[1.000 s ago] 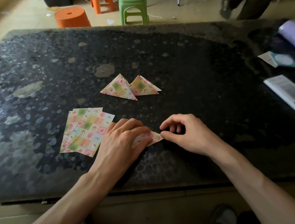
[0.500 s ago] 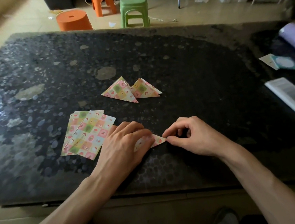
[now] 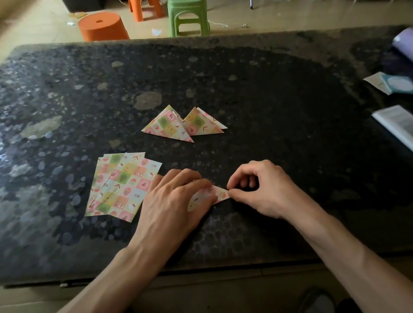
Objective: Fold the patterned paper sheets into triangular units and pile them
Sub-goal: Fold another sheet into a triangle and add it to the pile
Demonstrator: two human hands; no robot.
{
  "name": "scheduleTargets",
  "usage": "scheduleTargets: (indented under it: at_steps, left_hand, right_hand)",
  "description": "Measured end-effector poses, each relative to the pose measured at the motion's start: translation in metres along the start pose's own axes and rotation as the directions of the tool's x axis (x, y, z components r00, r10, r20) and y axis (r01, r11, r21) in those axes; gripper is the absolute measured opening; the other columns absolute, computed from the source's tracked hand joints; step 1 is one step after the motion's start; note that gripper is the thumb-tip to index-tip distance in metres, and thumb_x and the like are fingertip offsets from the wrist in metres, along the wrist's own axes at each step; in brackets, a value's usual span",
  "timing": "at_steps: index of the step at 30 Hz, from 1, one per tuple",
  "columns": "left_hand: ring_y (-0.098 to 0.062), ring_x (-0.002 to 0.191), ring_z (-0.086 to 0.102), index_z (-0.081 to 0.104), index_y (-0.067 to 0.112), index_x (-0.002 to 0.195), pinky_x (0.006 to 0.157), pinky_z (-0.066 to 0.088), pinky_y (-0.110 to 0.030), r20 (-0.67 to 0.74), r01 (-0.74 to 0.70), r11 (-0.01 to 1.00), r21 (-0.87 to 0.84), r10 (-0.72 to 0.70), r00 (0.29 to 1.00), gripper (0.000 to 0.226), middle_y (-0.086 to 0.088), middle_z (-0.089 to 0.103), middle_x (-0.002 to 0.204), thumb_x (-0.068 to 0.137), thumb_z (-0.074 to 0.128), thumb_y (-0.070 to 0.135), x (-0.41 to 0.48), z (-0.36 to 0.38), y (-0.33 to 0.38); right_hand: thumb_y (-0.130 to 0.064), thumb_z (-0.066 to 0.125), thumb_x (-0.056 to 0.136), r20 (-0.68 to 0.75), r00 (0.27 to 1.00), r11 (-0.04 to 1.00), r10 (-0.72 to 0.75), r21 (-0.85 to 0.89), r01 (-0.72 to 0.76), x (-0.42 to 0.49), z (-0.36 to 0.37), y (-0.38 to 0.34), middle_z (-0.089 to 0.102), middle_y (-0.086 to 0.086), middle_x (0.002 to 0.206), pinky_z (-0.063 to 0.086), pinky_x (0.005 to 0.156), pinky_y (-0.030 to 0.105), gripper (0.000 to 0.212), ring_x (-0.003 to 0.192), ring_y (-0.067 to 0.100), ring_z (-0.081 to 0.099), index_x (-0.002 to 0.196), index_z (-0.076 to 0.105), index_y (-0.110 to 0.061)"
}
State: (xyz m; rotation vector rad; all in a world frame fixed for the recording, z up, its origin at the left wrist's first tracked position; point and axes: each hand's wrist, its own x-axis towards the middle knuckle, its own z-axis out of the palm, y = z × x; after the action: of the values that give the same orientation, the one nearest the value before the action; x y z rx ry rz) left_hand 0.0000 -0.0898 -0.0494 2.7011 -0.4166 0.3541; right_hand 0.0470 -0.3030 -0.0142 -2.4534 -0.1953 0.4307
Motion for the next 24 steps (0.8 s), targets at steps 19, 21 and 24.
scheduleTargets:
  at_steps: [19, 21, 24]
  left_hand:
    - [-0.011, 0.115, 0.059, 0.076, 0.032, 0.115, 0.09, 0.044, -0.032, 0.003, 0.009, 1.0, 0.009, -0.009, 1.0, 0.042, 0.012, 0.067, 0.121, 0.095, 0.05, 0.059, -0.0021, 0.0019, 0.0004]
    - [-0.011, 0.114, 0.059, 0.076, 0.031, 0.114, 0.09, 0.045, -0.032, -0.002, 0.007, 1.0, 0.009, -0.007, 1.0, 0.039, 0.012, 0.067, 0.121, 0.096, 0.054, 0.058, -0.0023, 0.0016, 0.0004]
    - [-0.011, 0.114, 0.059, 0.076, 0.031, 0.113, 0.09, 0.044, -0.032, -0.012, 0.01, 1.0, 0.013, -0.01, 1.0, 0.036, 0.011, 0.067, 0.119, 0.096, 0.057, 0.056, -0.0027, 0.0012, 0.0005]
  right_hand:
    - [-0.03, 0.079, 0.09, 0.063, 0.998, 0.998, 0.023, 0.056, -0.027, -0.0008, -0.0059, -0.0002, 0.062, -0.012, 0.094, 0.041, 0.067, 0.017, 0.012, 0.084, 0.006, 0.059, 0.095, 0.073, -0.038]
    - [-0.031, 0.078, 0.091, 0.078, 0.997, 0.999, 0.015, 0.051, -0.019, -0.0006, -0.007, 0.0, 0.063, -0.012, 0.095, 0.042, 0.068, 0.017, 0.011, 0.087, 0.006, 0.06, 0.098, 0.074, -0.038]
    - [-0.028, 0.079, 0.09, 0.069, 0.998, 0.999, 0.008, 0.052, -0.012, 0.0003, -0.0071, 0.001, 0.064, -0.012, 0.095, 0.042, 0.07, 0.016, 0.014, 0.088, 0.006, 0.06, 0.098, 0.076, -0.038]
